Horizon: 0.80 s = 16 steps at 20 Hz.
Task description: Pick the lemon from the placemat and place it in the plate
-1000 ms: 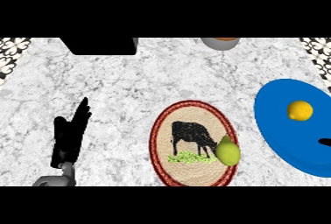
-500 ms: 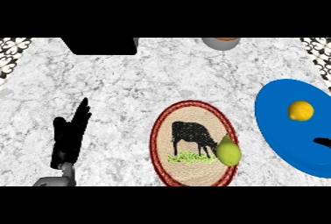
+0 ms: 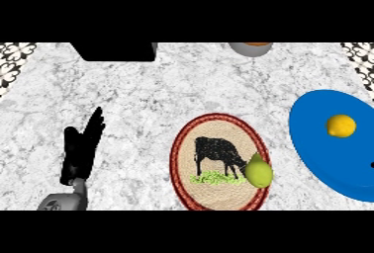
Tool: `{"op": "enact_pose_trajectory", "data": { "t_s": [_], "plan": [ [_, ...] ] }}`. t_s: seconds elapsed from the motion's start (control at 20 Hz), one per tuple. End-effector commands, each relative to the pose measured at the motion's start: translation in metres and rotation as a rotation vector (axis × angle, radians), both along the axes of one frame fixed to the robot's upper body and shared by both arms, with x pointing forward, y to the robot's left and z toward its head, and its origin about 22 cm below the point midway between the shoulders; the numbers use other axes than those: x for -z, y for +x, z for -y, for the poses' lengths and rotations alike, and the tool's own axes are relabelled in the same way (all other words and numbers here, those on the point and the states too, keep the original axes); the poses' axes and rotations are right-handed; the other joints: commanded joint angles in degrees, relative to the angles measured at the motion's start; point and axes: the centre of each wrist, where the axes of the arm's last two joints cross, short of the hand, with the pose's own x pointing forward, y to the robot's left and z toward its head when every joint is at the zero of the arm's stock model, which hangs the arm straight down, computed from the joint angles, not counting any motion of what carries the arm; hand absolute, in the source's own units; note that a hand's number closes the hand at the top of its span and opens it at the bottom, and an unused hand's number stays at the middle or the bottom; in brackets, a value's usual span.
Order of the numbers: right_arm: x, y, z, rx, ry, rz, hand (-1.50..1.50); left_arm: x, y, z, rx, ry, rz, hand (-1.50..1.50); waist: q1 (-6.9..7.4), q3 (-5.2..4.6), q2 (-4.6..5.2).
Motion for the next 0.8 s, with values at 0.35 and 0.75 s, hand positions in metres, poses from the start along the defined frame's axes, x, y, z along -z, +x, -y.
{"op": "enact_pose_trajectory", "data": {
  "t_s": [0.35,0.75],
  "plan": [
    [-0.006,-0.03,0.028,0.072,-0.008,0.026,-1.5,-0.005,-0.002,0.0,0.006,0.011,0.01,0.0,0.13,0.05,0.06],
    [0.012,-0.054,0.029,0.181,-0.032,0.015,-1.5,-0.011,-0.01,0.005,0.009,-0.001,0.002,0.0,0.3,0.09,0.03]
  ]
}}
